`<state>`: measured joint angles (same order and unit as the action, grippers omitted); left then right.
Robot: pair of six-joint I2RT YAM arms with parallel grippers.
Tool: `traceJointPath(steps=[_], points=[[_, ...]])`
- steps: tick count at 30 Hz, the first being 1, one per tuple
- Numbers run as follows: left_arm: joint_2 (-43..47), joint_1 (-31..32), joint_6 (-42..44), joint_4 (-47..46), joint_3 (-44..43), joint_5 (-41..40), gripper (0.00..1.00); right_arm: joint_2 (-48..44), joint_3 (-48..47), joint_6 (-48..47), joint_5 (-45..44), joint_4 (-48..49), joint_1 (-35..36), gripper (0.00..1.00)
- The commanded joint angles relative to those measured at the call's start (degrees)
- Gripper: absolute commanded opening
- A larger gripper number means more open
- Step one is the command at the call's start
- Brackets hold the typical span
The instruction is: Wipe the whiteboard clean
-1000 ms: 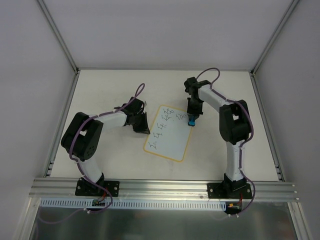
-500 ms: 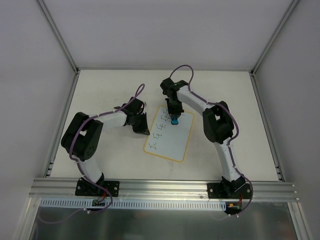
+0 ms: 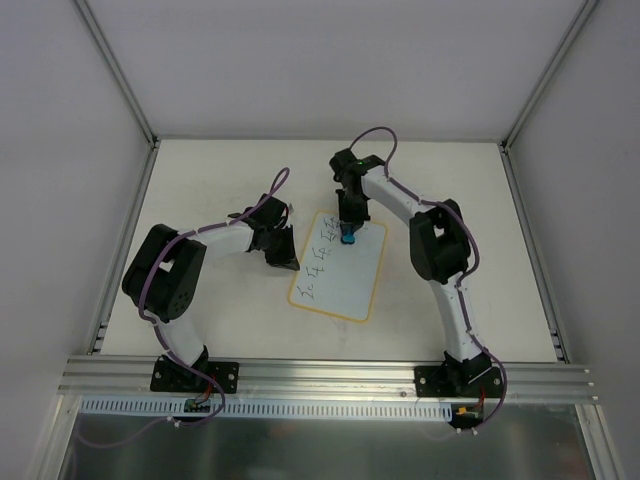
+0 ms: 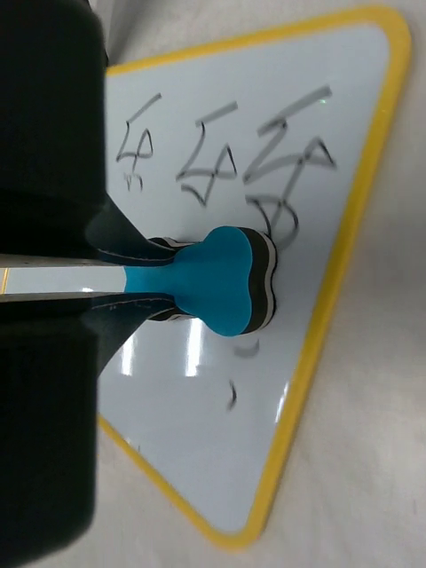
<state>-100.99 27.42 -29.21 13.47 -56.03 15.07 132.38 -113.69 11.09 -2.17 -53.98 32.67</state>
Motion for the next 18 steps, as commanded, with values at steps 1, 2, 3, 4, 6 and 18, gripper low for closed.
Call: traceJointPath(steps=[1,2,3,4,6,18], points=[[-3.7,0.6,2.2,9.5,3.7,-5.3,0.00,-2.1,5.3,2.4,-6.8,-2.2,-7.3,0.00],[-3.8,0.5,2.2,9.5,3.6,-5.3,0.00,-2.6,6.8,2.9,-7.1,-2.1,-9.1,0.00],[-3.8,0.5,2.2,9.5,3.6,-5.3,0.00,-2.9,7.2,3.0,-7.7,-2.2,-9.9,0.00],[-3.7,0.5,2.2,9.5,3.6,-5.3,0.00,-3.2,7.4,3.1,-7.8,-2.5,-10.5,0.00],[-3.7,0.5,2.3,9.5,3.5,-5.3,0.00,-3.2,7.3,2.8,-7.8,-2.7,-11.5,0.00],[-3.5,0.6,2.7,9.6,3.0,-5.0,0.00,-0.3,1.5,0.8,-4.3,-2.6,-6.7,0.00]])
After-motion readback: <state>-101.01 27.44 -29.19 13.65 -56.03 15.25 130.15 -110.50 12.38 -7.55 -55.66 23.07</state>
